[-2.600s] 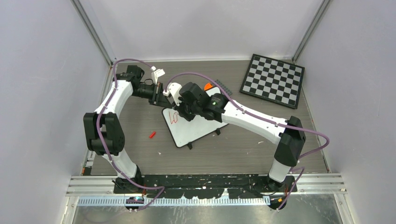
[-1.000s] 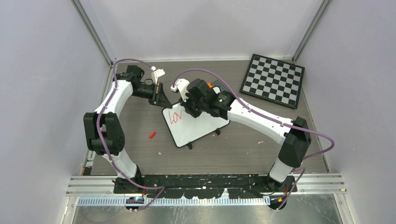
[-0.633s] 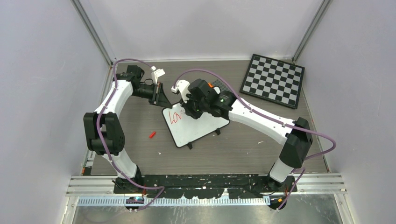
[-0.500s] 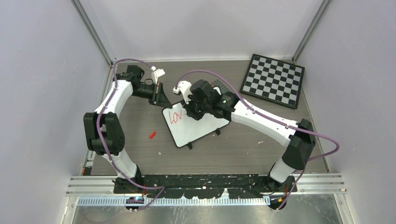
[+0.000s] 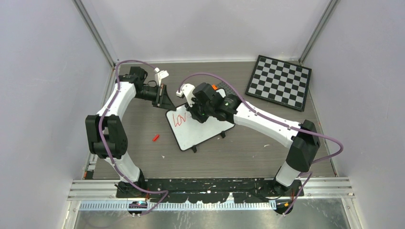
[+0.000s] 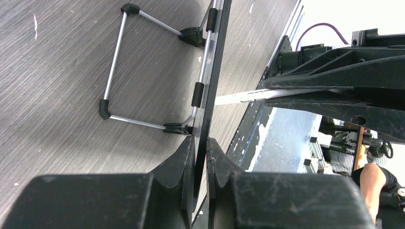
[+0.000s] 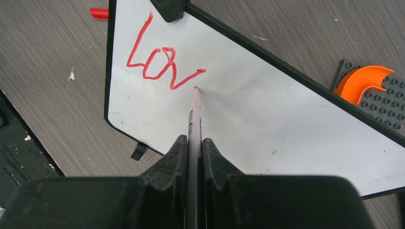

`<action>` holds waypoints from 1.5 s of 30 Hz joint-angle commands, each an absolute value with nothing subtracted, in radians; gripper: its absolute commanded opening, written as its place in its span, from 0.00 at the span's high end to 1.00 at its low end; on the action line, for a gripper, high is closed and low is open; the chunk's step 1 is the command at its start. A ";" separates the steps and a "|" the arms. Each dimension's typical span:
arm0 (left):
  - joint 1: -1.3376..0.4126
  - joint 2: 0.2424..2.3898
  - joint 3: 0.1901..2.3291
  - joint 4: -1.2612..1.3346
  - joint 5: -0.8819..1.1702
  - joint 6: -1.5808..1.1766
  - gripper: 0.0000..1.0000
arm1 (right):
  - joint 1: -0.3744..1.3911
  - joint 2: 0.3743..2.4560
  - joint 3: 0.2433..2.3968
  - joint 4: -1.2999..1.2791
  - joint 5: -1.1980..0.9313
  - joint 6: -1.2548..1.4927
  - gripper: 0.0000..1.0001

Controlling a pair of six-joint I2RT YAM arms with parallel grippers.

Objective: Write a sentence on the whiteboard

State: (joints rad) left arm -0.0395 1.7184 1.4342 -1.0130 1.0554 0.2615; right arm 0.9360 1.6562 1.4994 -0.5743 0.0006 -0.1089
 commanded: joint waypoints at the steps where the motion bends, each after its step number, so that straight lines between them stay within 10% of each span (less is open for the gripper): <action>1: -0.036 1.708 1.455 -1.011 1.018 0.250 1.00 | 0.936 1.660 1.512 -0.534 0.042 -0.133 1.00; 45: -0.036 1.720 1.457 -1.012 1.014 0.259 1.00 | 0.916 1.701 1.570 -0.544 0.027 -0.140 1.00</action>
